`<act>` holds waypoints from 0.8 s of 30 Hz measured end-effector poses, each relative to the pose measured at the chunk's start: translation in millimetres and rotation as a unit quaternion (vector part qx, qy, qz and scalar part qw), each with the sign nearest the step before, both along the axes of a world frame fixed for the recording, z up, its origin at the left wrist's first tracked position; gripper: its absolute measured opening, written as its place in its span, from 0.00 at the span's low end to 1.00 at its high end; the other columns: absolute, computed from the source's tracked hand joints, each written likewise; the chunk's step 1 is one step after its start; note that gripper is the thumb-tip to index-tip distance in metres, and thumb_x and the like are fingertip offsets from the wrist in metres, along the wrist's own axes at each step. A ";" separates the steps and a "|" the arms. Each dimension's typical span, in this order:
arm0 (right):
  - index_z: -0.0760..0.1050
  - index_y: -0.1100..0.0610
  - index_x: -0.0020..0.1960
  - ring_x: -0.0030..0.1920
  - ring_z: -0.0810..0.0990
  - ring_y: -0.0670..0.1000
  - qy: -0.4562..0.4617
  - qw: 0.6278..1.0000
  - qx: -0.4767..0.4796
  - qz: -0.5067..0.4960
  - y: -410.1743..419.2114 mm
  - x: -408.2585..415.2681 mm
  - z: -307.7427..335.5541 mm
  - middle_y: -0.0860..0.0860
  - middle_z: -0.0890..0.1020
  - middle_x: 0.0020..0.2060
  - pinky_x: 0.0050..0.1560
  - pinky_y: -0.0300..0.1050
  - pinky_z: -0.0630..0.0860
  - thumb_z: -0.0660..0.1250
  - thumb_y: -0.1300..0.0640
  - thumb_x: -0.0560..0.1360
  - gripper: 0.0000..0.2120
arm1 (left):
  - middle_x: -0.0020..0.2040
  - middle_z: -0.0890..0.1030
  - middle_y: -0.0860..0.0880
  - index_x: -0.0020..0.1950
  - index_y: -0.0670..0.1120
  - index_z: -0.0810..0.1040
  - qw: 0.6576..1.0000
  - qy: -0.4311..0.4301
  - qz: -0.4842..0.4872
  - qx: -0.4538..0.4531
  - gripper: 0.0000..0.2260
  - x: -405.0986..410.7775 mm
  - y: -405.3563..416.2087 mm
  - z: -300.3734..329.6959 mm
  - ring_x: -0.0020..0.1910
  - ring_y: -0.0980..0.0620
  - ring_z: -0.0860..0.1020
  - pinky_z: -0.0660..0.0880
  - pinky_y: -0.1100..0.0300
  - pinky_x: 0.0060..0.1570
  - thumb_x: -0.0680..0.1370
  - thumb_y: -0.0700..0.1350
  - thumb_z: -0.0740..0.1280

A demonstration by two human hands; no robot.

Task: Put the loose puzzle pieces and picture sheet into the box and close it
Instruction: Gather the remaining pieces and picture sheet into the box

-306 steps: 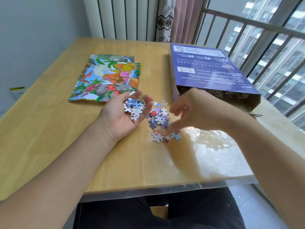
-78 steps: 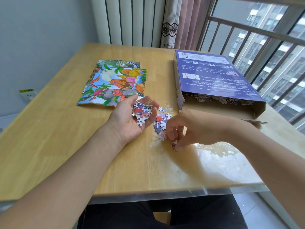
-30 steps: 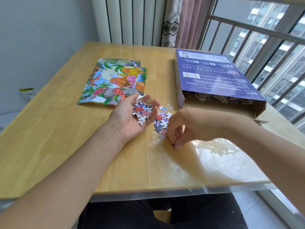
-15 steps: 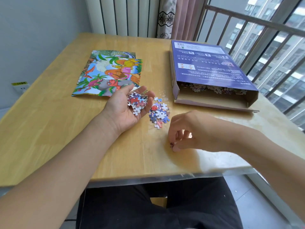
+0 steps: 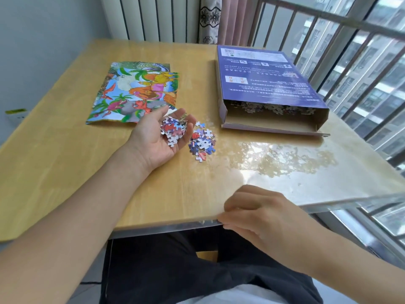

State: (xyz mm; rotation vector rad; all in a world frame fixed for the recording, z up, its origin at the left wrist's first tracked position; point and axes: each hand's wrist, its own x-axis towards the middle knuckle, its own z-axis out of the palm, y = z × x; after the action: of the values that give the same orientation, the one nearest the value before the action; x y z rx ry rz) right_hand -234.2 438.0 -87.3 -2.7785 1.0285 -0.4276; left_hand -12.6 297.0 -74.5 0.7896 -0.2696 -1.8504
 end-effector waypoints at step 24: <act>0.62 0.50 0.79 0.75 0.64 0.47 0.059 0.981 0.139 -0.120 -126.0 26.2 5.5 0.46 0.66 0.76 0.68 0.32 0.57 0.71 0.35 0.71 0.42 | 0.43 0.81 0.37 0.49 0.38 0.77 0.999 0.018 0.047 0.008 0.13 3.2 -5.3 4.5 0.35 0.43 0.83 0.83 0.56 0.35 0.84 0.44 0.58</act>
State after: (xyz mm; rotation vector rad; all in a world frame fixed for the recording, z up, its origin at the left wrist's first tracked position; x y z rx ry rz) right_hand -208.0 312.0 -81.8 -2.4660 1.3444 -0.1329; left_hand -9.4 291.6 -70.0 0.7656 -0.1916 -1.7783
